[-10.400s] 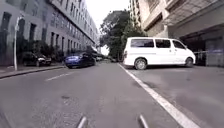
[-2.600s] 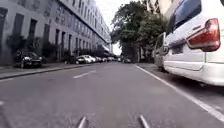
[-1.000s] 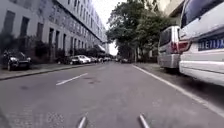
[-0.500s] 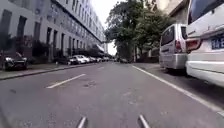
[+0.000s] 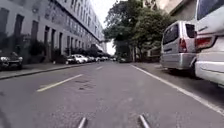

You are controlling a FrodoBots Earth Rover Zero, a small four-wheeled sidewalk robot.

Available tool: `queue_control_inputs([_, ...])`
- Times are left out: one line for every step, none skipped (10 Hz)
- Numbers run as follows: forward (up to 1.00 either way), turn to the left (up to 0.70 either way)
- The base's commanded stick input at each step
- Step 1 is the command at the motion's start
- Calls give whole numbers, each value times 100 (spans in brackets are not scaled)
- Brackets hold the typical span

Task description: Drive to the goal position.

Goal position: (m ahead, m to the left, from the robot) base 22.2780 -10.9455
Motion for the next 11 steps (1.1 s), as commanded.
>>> queue_control_inputs([70,0])
queue_control_inputs([70,0])
queue_control_inputs([70,0])
queue_control_inputs([70,0])
queue_control_inputs([70,0])
queue_control_inputs([70,0])
queue_control_inputs([70,0])
queue_control_inputs([70,0])
queue_control_inputs([70,0])
queue_control_inputs([70,0])
queue_control_inputs([70,0])
